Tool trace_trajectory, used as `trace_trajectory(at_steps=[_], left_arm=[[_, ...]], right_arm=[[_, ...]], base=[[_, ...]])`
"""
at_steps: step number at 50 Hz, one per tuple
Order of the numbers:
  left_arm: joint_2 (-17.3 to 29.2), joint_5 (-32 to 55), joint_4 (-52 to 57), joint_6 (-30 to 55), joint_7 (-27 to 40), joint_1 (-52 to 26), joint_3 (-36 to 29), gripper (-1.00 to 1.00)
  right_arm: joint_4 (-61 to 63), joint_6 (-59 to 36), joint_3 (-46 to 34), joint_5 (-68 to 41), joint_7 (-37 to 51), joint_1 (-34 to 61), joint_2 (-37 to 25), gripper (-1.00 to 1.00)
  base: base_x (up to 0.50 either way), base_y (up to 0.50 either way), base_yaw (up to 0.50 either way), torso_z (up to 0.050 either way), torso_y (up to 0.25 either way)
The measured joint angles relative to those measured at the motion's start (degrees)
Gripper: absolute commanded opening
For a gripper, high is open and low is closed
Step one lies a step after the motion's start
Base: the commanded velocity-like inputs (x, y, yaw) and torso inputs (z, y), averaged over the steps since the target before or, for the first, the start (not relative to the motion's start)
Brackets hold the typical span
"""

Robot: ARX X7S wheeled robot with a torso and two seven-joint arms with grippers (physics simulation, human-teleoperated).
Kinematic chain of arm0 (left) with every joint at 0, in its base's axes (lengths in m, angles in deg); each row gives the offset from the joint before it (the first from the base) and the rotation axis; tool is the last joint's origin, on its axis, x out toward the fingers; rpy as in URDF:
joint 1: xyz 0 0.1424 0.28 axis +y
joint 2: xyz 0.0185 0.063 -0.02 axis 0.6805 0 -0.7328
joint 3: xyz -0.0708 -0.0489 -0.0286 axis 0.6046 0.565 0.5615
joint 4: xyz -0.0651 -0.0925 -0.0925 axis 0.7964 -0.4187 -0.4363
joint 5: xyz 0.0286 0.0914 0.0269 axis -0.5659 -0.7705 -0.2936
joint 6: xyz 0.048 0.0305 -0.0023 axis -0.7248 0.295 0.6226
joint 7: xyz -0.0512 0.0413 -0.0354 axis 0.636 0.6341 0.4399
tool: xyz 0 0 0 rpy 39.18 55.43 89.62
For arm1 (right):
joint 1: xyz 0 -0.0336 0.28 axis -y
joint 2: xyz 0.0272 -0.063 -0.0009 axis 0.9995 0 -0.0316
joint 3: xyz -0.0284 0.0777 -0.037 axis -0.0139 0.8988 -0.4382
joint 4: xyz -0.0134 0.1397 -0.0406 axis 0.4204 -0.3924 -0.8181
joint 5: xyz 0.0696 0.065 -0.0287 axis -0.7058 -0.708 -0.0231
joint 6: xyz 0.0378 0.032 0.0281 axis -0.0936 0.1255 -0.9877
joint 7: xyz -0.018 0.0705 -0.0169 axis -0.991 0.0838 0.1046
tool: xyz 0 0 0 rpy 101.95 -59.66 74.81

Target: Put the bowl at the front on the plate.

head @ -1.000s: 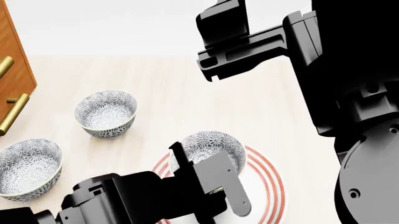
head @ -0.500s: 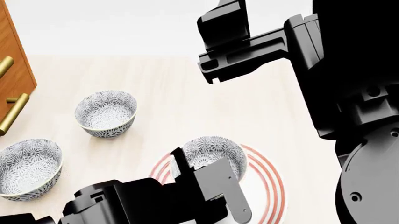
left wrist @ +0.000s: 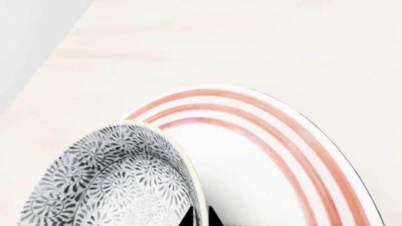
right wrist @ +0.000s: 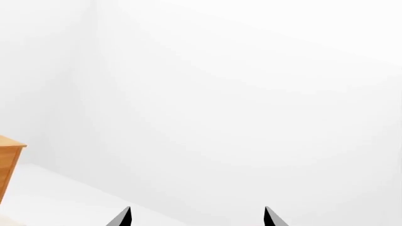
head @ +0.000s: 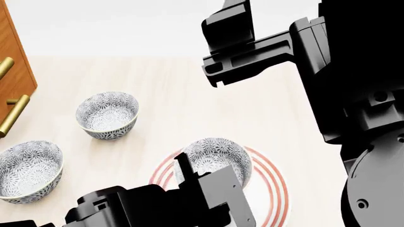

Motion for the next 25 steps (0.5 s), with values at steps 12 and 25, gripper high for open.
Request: trace_trajectory(at_steps=[12,25], left_arm=[[0.02,0.44,0.57,-0.2,-1.15,-0.12,-0.1,1.0],[0.08,2.0,1.2,-0.5,-2.55,-0.78,0.22,1.0]], right_arm=[[0.25,0.04,0.01,-0.35,0.4,0.11,-0.15,1.0],[0.58,0.0,0.2,-0.97,0.93,0.34,-0.51,1.0]], base=[[0.0,0.0,0.0,0.0,0.0],[0.0,0.0,0.0,0.0,0.0]])
